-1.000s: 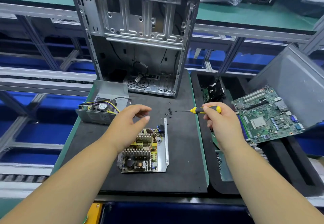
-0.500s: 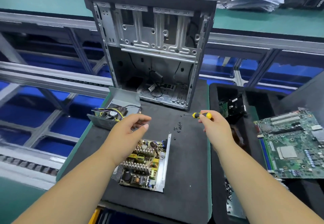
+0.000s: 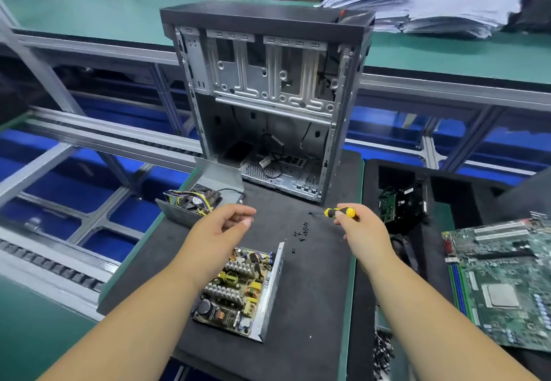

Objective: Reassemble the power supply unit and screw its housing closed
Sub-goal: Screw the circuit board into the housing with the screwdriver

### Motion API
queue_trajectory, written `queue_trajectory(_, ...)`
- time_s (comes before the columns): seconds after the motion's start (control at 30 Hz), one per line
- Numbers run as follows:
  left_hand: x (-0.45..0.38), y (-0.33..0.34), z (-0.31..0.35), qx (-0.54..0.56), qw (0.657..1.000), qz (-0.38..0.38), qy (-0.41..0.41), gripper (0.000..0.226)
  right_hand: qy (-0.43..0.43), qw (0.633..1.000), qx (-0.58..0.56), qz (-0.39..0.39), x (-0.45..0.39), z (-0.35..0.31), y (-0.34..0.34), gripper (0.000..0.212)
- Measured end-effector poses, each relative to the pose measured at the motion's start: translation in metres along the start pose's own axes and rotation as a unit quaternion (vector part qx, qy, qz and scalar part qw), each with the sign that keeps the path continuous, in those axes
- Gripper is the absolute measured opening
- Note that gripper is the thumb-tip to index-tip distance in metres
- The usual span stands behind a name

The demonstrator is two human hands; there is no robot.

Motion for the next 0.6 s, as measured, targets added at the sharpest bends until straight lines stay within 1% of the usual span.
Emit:
queue_trajectory(0.33, 0.000, 0.023, 0.020, 0.071, 0.997, 0.020, -0.033, 0.021, -0.023, 0.998, -0.066, -0.005, 0.012, -0.024, -0.021, 0.012)
queue_trajectory(0.47, -0.003, 0.034, 0.019, 0.083, 0.995, 0.017, -0.048, 0.022, -0.052, 0.991, -0.125, 0.002, 0.024, -0.046, -0.039, 0.015)
queue_trajectory(0.6, -0.003, 0.054, 0.022, 0.133, 0.988, 0.011, -0.082, 0.020, -0.055, 0.980, -0.192, -0.013, 0.040, -0.062, -0.056, 0.018)
Point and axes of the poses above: each hand's wrist, its own x-axis away from the middle knuckle, its own y-axis out of the palm, z = x × y, the point moved 6 cm from there along -x, towards the middle knuckle, and after that the axes turned 3 degrees about -x, right-handed, at the moved point
